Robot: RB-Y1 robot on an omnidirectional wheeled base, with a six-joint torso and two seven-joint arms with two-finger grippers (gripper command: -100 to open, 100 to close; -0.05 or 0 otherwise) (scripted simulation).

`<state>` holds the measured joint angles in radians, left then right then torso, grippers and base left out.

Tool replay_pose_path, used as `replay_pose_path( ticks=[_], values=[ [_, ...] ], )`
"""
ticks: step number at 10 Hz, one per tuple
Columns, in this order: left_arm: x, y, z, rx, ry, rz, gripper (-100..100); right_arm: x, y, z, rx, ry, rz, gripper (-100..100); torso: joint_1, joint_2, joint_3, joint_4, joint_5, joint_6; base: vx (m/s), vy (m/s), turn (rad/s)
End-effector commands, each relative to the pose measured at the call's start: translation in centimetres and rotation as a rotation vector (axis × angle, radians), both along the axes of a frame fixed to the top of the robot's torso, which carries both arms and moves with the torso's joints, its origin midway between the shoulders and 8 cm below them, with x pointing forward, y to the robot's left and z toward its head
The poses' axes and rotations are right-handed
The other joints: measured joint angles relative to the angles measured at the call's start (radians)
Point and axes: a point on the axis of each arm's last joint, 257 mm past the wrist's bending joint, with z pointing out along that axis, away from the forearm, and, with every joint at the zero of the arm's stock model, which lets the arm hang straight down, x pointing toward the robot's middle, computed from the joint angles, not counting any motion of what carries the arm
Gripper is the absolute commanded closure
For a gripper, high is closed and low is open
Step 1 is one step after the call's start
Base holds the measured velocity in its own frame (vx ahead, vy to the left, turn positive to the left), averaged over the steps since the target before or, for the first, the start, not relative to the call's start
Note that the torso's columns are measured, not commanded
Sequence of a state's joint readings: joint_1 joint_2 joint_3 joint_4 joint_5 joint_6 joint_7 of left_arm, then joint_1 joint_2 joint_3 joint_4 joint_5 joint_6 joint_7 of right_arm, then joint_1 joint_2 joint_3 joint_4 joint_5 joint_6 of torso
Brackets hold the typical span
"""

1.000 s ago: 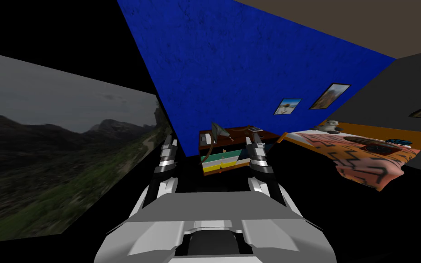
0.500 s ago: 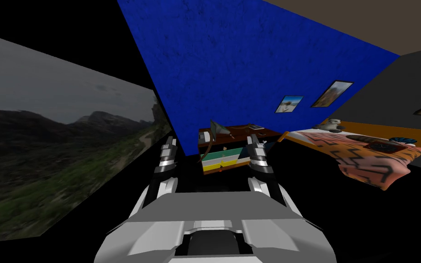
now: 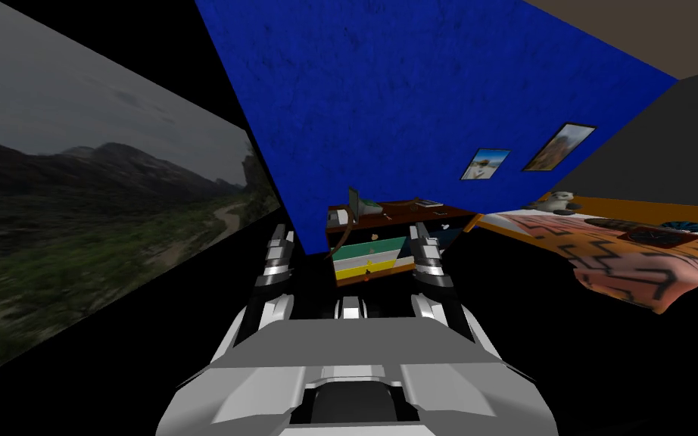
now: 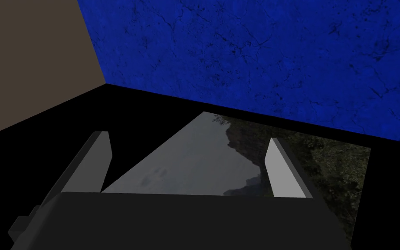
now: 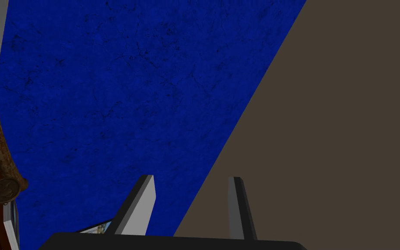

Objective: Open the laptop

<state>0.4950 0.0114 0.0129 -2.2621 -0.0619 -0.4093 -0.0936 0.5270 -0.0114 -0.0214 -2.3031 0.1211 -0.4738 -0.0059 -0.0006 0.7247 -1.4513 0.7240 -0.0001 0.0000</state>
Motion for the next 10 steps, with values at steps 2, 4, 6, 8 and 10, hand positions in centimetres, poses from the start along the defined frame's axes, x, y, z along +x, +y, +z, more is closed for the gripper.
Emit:
replay_pose_path(
  ticks=[2, 4, 6, 8, 10],
  values=[
    [0.8, 0.0, -0.3, 0.067, 0.045, -0.027, -100, 0.0, 0.0, 0.0, 0.0, 0.0, 0.0, 0, -0.001, 0.011, -0.024, 0.012, 0.0, 0.0, 0.029, -0.064, 0.017],
    [1.5, 0.5, -0.4, 0.094, 0.077, -0.031, -100, 0.0, 0.0, 0.0, 0.0, 0.0, 0.0, 0, -0.001, 0.012, -0.025, 0.014, 0.0, 0.0, 0.051, -0.104, 0.033],
    [2.2, 1.1, -0.3, 0.114, 0.107, -0.029, -100, 0.0, 0.0, 0.0, 0.0, 0.0, 0.0, 0, 0.001, 0.013, -0.025, 0.014, 0.0, 0.0, 0.054, -0.106, 0.038],
    [2.8, 1.9, 0.1, 0.128, 0.133, -0.023, -100, 0.0, 0.0, 0.0, 0.0, 0.0, 0.0, 0, -0.001, 0.013, -0.025, 0.014, 0.0, 0.0, 0.058, -0.151, 0.042],
    [3.3, 2.4, -0.1, 0.13, 0.162, -0.014, -100, 0.0, 0.0, 0.0, 0.0, 0.0, 0.0, 0, 0.003, 0.014, -0.024, 0.014, 0.001, 0.0, 0.045, -0.087, 0.018]
  ],
)
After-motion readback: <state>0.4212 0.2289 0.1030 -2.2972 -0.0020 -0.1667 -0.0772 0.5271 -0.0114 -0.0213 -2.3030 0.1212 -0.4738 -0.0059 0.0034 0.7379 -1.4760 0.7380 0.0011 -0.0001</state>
